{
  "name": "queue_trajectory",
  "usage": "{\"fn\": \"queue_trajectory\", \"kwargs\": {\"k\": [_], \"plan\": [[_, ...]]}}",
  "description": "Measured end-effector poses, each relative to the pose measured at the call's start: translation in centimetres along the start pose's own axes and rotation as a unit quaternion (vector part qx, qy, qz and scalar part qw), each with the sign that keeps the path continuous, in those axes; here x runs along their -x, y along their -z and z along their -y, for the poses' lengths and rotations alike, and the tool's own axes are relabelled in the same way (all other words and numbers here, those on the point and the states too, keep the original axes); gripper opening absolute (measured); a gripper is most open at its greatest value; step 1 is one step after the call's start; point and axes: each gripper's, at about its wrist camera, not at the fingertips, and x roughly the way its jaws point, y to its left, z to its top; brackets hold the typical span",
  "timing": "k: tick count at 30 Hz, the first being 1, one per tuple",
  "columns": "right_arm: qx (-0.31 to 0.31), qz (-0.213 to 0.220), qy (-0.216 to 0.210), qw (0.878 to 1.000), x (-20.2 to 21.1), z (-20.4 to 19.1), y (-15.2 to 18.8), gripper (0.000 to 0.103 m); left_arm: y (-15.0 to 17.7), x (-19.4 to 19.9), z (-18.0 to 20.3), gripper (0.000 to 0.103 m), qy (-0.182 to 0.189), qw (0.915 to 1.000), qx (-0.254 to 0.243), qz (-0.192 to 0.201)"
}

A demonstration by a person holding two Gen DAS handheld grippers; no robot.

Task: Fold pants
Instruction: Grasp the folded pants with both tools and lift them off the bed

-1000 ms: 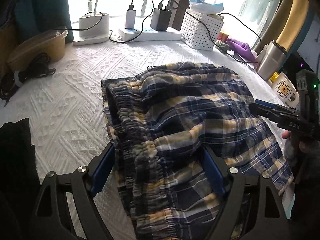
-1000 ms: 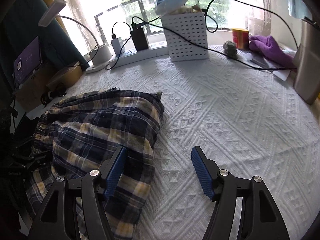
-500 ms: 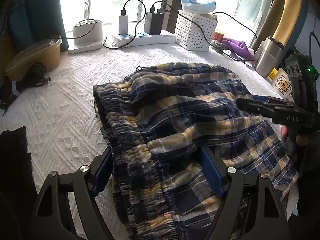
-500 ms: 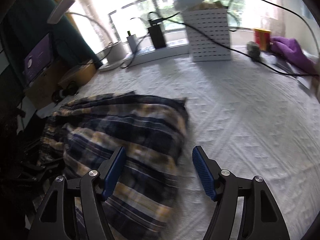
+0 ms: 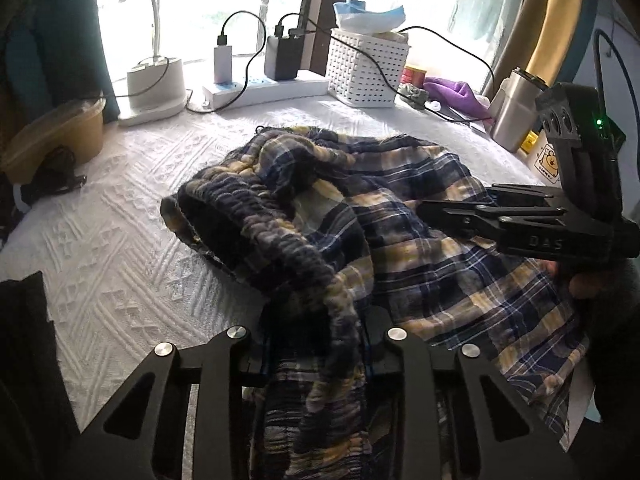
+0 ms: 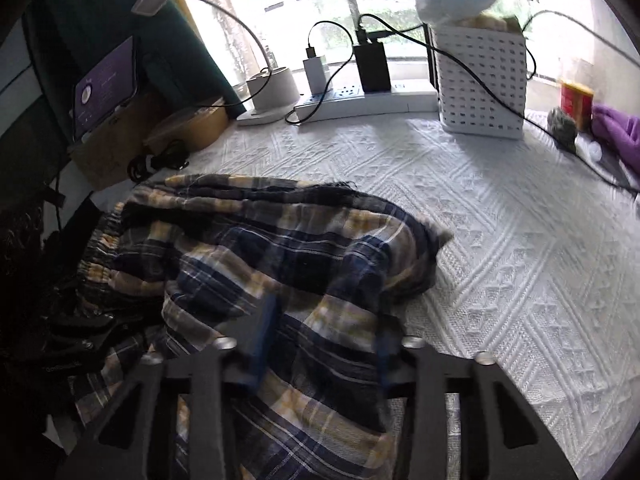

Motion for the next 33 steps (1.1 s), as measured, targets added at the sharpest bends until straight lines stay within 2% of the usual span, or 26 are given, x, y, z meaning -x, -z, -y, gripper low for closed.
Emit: {"fn": "queue_trajectory", "kwargs": {"k": [2, 14, 16, 23, 33], "plan": [[0.011, 0.008, 0.012, 1.000, 0.3, -0.5, 0.0, 0.025, -0.1, 0.6, 0.3, 0.029, -0.001, 1.0000, -0.006, 0.007], [0.045, 0.075, 0.016, 0.996, 6.6, -3.6, 0.1, 0.023, -0.2, 6.1, 3.2, 0.029, -0.002, 0.9962, -0.037, 0.079], [0.048, 0.087, 0.021, 0.995, 7.7, -3.9, 0.2, 0.019, -0.1, 7.3, 3.6, 0.029, -0.005, 0.9947, -0.043, 0.094], [0.057, 0.136, 0.031, 0.989, 12.1, -5.4, 0.5, 0.016, 0.1, 11.4, 5.3, 0.029, -0.017, 0.9878, -0.067, 0.139], [0.083, 0.205, 0.017, 0.975, 18.2, -9.3, -0.3, 0.016, 0.4, 17.7, 5.3, 0.029, -0.041, 0.9787, -0.045, 0.196]]}}
